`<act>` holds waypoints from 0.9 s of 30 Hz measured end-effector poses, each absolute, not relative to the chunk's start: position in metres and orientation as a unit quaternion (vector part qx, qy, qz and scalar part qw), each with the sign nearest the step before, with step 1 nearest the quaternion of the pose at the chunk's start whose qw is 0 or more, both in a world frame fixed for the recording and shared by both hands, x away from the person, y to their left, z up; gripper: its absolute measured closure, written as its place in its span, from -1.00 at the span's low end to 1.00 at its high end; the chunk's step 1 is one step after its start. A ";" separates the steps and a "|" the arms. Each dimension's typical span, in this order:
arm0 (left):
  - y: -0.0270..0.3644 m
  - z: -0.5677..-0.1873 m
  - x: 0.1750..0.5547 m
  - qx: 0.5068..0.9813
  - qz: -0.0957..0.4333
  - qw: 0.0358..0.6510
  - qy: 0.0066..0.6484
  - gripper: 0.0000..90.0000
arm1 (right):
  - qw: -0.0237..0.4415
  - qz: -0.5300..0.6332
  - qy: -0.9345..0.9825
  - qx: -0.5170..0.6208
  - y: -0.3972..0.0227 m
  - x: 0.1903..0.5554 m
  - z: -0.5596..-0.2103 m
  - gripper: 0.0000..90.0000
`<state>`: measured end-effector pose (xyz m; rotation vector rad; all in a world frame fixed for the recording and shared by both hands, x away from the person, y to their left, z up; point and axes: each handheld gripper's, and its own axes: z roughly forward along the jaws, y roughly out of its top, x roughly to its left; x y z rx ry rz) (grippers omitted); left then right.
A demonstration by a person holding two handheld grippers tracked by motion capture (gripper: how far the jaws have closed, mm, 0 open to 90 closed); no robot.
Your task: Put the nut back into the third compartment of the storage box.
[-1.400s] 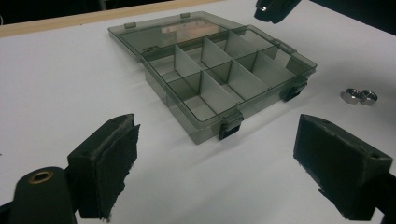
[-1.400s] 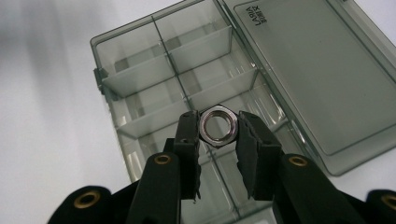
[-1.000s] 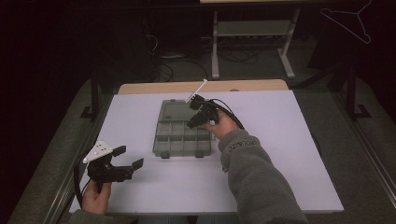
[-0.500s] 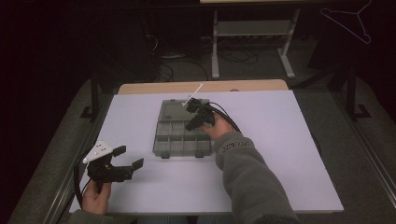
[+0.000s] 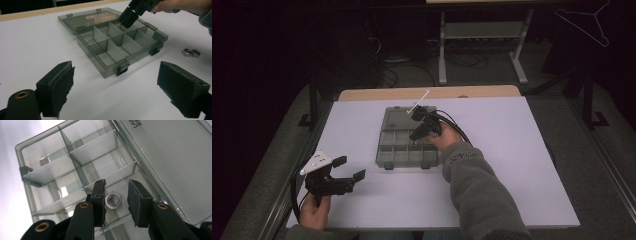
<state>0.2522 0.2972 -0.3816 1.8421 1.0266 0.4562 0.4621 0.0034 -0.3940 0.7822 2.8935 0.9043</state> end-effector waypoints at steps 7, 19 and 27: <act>0.297 -0.382 0.252 0.753 0.186 0.471 0.419 -0.71 | 0.009 0.299 0.922 0.246 -0.006 0.455 -0.383 0.43; 0.296 -0.382 0.252 0.754 0.185 0.468 0.421 -0.71 | 0.015 0.326 0.913 0.243 -0.049 0.422 -0.363 0.33; 0.296 -0.382 0.252 0.755 0.186 0.468 0.420 -0.72 | 0.014 0.335 0.905 0.260 -0.081 0.397 -0.361 0.31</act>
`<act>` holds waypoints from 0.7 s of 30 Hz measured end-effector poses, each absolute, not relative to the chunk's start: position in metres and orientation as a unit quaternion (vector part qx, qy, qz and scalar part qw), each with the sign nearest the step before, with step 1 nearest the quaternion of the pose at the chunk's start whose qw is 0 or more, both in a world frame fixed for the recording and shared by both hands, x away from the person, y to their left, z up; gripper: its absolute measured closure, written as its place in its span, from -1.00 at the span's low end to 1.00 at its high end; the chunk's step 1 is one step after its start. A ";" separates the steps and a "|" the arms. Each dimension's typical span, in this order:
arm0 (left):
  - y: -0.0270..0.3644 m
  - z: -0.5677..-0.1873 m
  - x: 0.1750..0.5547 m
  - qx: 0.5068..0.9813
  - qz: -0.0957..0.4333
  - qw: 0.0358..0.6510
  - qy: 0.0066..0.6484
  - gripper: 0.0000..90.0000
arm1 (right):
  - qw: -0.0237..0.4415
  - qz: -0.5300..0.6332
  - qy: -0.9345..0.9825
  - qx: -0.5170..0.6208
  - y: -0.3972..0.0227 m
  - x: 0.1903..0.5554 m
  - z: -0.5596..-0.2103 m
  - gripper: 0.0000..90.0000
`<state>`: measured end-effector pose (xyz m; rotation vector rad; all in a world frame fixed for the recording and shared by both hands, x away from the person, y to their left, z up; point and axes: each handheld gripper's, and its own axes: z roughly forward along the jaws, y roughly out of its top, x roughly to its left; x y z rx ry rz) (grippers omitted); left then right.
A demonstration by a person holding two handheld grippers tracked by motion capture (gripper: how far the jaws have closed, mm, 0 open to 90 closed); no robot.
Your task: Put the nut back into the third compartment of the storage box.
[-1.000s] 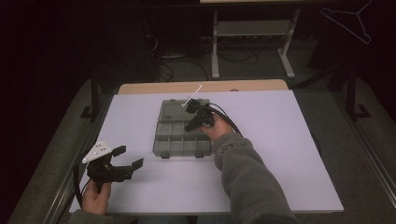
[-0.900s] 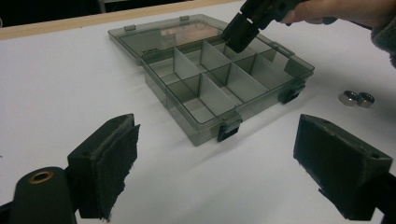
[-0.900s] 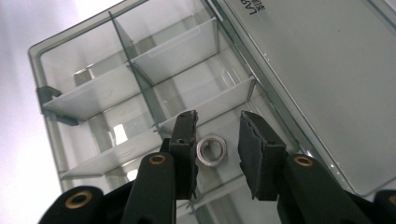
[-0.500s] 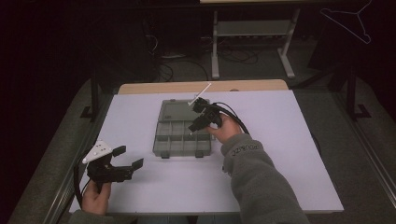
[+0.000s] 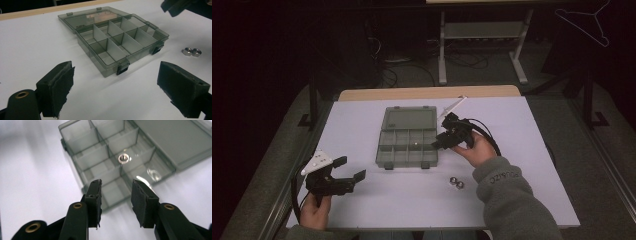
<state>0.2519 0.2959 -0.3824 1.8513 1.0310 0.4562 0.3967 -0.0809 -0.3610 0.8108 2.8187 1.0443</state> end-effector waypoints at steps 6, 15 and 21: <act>0.295 -0.382 0.252 0.756 0.187 0.466 0.418 -0.71 | 0.016 0.332 0.902 0.276 -0.101 0.376 -0.365 0.29; 0.295 -0.383 0.252 0.754 0.187 0.468 0.421 -0.71 | 0.013 0.323 0.905 0.276 -0.116 0.353 -0.381 0.28; 0.295 -0.383 0.252 0.754 0.187 0.469 0.420 -0.71 | 0.006 0.318 0.906 0.280 -0.126 0.339 -0.391 0.28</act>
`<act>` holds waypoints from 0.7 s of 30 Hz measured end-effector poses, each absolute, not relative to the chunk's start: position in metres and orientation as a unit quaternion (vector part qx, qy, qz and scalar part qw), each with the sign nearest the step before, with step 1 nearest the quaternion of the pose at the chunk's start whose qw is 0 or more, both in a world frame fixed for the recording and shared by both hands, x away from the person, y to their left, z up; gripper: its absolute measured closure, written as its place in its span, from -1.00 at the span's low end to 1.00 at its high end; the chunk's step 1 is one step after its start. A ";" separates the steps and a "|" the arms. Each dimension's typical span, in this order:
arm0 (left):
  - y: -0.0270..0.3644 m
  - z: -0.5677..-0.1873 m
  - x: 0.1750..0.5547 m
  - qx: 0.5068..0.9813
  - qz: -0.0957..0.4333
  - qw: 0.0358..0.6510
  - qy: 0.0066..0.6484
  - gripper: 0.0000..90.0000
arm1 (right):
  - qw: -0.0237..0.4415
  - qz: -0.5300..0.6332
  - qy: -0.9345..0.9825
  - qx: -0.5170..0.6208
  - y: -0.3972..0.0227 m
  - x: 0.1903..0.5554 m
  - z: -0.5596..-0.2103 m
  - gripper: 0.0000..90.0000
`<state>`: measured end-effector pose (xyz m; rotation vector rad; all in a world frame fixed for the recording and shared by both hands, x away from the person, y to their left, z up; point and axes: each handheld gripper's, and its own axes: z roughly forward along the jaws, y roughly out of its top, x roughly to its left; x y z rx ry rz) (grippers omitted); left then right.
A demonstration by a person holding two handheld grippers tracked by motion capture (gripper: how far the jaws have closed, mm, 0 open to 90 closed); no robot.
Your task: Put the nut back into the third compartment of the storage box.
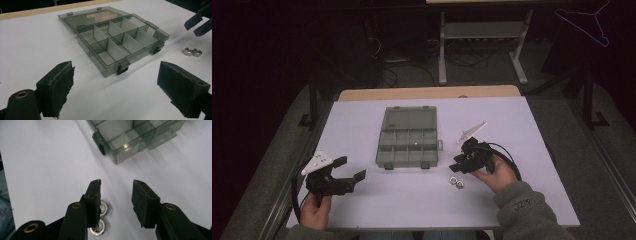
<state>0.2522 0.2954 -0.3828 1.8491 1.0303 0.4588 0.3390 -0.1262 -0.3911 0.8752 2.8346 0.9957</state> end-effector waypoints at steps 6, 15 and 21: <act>0.295 -0.382 0.252 0.757 0.189 0.465 0.419 -0.71 | 0.006 0.315 0.908 0.276 -0.134 0.323 -0.399 0.28; 0.295 -0.383 0.252 0.757 0.188 0.465 0.419 -0.71 | -0.001 0.298 0.914 0.276 -0.140 0.307 -0.414 0.31; 0.295 -0.383 0.252 0.757 0.188 0.465 0.419 -0.71 | -0.002 0.291 0.916 0.276 -0.141 0.304 -0.422 0.32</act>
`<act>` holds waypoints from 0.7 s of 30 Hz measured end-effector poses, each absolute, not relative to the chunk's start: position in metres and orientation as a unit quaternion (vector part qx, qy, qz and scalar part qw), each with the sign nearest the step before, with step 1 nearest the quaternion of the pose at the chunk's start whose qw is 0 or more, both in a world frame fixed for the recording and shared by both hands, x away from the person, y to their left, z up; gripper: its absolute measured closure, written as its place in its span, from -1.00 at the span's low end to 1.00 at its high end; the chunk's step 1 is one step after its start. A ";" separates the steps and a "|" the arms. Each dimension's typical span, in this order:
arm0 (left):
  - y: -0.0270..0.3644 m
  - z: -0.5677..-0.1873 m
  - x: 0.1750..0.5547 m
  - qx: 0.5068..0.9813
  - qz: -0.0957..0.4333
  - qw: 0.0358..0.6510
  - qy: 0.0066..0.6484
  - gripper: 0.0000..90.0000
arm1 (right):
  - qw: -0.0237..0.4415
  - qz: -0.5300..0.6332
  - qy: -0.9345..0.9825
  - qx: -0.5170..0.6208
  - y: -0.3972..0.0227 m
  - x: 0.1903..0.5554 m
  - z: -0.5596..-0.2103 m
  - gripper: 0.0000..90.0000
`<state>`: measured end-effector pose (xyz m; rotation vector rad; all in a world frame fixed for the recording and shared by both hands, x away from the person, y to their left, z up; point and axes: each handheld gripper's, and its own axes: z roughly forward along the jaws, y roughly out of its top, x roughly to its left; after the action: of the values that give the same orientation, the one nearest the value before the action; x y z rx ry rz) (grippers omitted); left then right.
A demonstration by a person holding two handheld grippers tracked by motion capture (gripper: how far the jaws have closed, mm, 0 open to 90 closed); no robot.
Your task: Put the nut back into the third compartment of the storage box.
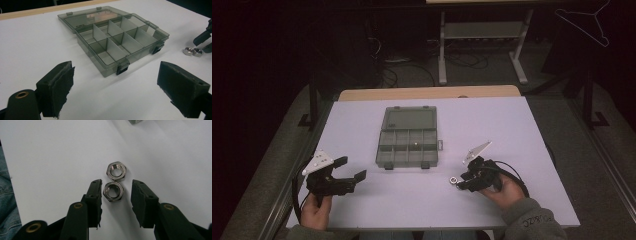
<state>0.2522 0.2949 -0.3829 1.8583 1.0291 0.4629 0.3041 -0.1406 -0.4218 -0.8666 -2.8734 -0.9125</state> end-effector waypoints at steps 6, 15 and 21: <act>0.295 -0.383 0.252 0.756 0.189 0.466 0.419 -0.71 | -0.009 -0.275 -0.924 -0.265 -0.134 0.302 -0.427 0.40; 0.295 -0.383 0.252 0.754 0.189 0.469 0.419 -0.71 | -0.025 -0.261 -0.930 -0.257 -0.130 0.300 -0.430 0.48; 0.295 -0.383 0.252 0.753 0.187 0.470 0.420 -0.71 | -0.029 -0.256 -0.932 -0.255 -0.129 0.299 -0.430 0.53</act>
<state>0.2522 0.2946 -0.3833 1.8462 1.0294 0.4593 0.2988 -0.1294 -0.4303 -0.8173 -2.9837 -0.8193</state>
